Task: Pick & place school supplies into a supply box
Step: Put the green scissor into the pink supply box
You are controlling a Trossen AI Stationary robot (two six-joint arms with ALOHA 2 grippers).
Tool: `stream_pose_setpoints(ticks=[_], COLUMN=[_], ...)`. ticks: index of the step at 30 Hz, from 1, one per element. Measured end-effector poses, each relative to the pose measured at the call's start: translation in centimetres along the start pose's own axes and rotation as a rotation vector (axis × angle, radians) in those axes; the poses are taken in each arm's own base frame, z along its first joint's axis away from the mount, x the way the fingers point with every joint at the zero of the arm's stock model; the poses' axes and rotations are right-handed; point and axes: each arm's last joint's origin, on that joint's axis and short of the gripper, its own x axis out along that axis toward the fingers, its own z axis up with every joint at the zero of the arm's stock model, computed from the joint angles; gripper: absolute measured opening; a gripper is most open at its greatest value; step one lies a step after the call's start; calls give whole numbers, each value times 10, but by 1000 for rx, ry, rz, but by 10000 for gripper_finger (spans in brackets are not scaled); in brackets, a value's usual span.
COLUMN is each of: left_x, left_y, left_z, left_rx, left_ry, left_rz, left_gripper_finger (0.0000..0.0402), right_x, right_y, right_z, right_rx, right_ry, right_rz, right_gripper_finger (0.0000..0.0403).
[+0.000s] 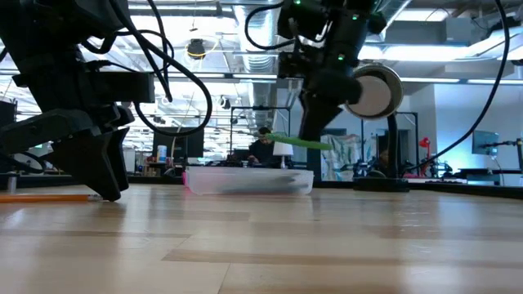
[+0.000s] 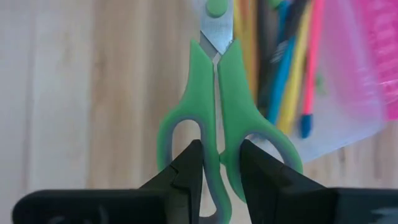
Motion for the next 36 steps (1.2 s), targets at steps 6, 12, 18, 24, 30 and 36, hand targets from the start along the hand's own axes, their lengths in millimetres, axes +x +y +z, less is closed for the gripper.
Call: stream_pose_setpoints(ticks=[6, 12, 18, 24, 30, 36], left_x=[0, 0, 0, 0, -1, -1], left_y=[0, 0, 0, 0, -1, -1], left_z=[0, 0, 0, 0, -1, -1], left_rx=[9, 10, 10, 11, 16, 19], left_ry=[0, 0, 1, 2, 0, -2], left_rz=[0, 0, 0, 1, 0, 3], left_gripper_finger=[169, 169, 169, 169, 169, 169], right_x=[0, 4, 14, 37, 54, 64], right_y=[-30, -49, -52, -52, -55, -62], right_z=[7, 7, 6, 10, 3, -4], right_rx=[39, 86, 93, 36, 8, 18], right_ry=[-94, -142, -132, -136, -67, -8], right_rz=[-48, -58, -35, -42, -72, -110], right_gripper_finger=[77, 77, 77, 77, 77, 77])
